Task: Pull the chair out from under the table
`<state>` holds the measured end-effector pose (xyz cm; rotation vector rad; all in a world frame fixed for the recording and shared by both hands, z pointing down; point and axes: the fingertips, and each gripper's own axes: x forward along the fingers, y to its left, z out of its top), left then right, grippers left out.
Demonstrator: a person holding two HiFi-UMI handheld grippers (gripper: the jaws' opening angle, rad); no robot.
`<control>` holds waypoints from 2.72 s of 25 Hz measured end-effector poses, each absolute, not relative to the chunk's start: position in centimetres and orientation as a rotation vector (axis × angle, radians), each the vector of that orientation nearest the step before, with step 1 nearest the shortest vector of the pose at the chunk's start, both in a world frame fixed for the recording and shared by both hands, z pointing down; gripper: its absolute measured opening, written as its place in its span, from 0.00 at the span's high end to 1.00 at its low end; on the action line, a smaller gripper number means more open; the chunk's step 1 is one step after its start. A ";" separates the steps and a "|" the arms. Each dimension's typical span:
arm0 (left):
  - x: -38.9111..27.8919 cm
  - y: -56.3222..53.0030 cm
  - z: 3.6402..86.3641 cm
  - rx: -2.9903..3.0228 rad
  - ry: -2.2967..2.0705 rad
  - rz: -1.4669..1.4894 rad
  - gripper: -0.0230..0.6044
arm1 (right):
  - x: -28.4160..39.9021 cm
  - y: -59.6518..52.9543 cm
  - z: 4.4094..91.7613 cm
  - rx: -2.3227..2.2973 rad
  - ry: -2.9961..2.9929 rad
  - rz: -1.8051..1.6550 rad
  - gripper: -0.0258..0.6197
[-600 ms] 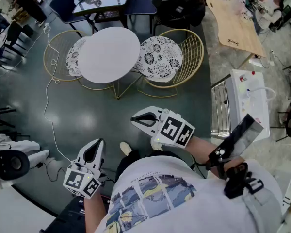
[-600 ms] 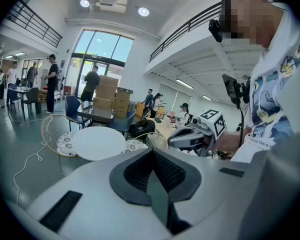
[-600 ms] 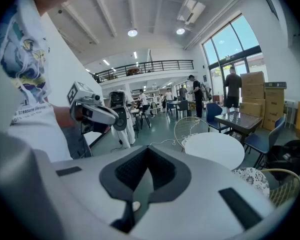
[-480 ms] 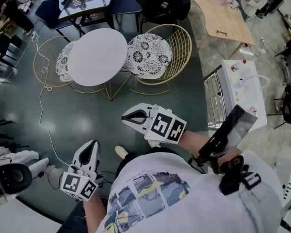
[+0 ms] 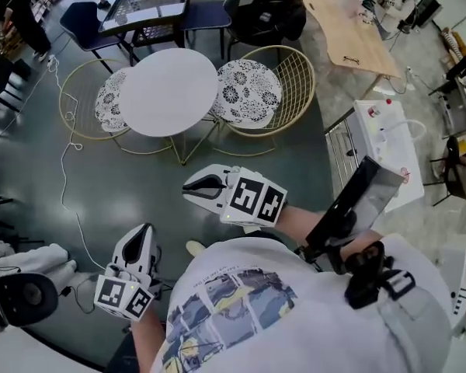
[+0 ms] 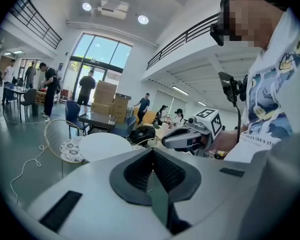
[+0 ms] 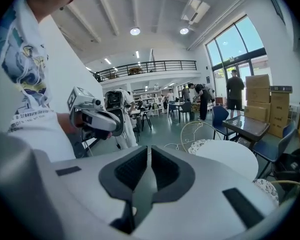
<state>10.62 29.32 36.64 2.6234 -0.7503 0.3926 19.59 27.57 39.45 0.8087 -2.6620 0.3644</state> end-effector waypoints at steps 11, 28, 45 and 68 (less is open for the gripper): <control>-5.2 23.4 39.1 2.629 -0.760 0.353 0.95 | 3.9 20.7 38.7 0.925 -2.650 0.356 0.75; -10.1 -2.2 42.5 2.519 -0.837 0.462 0.88 | 0.3 -4.3 41.4 0.892 -2.666 0.429 0.75; -13.8 -30.7 48.7 2.493 -0.730 0.627 0.80 | 1.8 -23.4 42.7 1.248 -2.500 0.494 0.75; -21.1 -59.3 70.8 2.266 -0.604 1.027 0.67 | -4.6 -32.4 43.8 1.800 -2.022 0.679 0.75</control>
